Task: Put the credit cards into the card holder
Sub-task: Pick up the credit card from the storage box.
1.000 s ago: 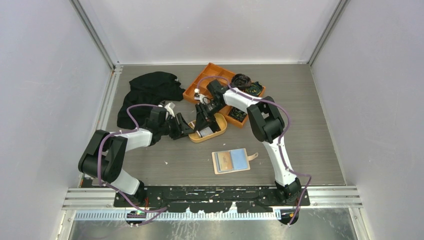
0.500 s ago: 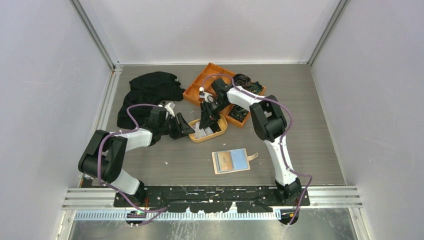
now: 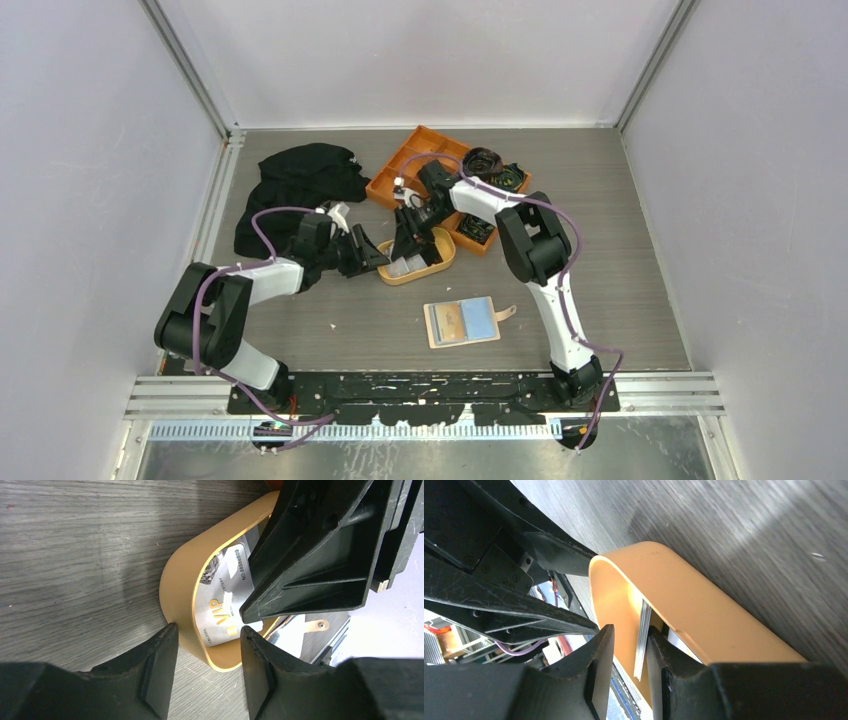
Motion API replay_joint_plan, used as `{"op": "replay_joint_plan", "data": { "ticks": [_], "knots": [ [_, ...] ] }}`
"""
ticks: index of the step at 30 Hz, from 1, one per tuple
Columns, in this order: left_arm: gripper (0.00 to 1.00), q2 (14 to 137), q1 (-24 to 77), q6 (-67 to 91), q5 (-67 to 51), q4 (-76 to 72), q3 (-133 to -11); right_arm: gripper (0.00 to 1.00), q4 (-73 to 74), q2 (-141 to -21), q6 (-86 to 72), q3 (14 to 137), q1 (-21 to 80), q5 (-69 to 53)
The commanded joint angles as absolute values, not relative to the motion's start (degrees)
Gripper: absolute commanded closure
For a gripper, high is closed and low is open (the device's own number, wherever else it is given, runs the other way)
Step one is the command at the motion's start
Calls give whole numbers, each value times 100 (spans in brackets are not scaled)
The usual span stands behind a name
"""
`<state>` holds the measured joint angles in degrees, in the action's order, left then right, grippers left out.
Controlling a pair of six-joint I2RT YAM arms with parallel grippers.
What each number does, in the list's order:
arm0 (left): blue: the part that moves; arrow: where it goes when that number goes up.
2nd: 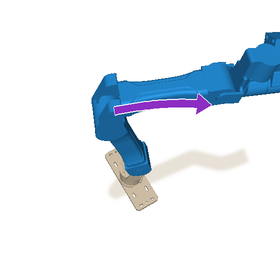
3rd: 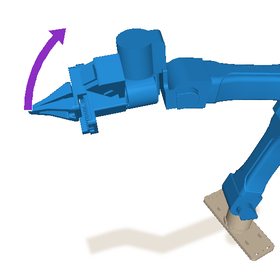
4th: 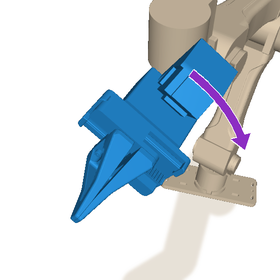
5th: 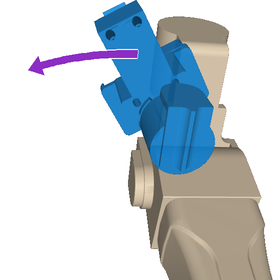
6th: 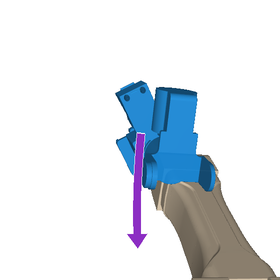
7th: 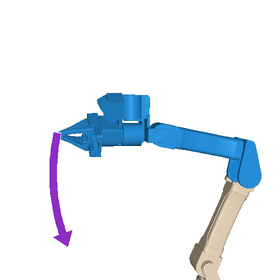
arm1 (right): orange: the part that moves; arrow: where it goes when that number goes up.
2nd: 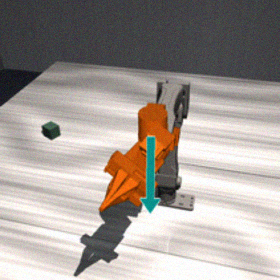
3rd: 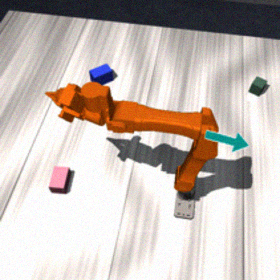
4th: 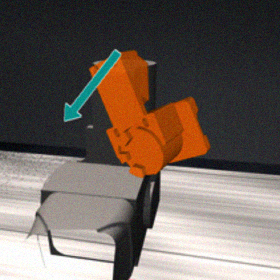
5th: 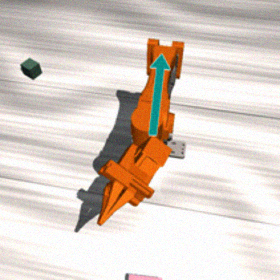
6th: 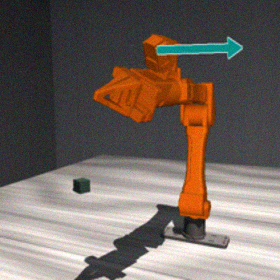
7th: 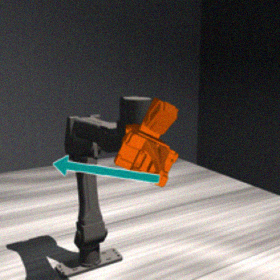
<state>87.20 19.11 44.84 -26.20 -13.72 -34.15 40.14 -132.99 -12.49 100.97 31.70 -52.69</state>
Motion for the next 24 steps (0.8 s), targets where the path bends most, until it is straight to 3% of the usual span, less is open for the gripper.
{"op": "replay_joint_plan", "data": {
  "ticks": [1,15,24],
  "knots": [
    [51,8517,1942,4507,-2752,-1775,-3376,63,3641,-13106,-1534,10030,3286,-5282],
    [55,8278,1942,4515,-2602,-1754,-3259,63,3923,-13133,-1207,10129,3438,-4589],
    [55,7707,1941,4333,-2355,-1264,-3228,66,3981,-12992,-1213,10097,3322,-4786]
  ]
}}
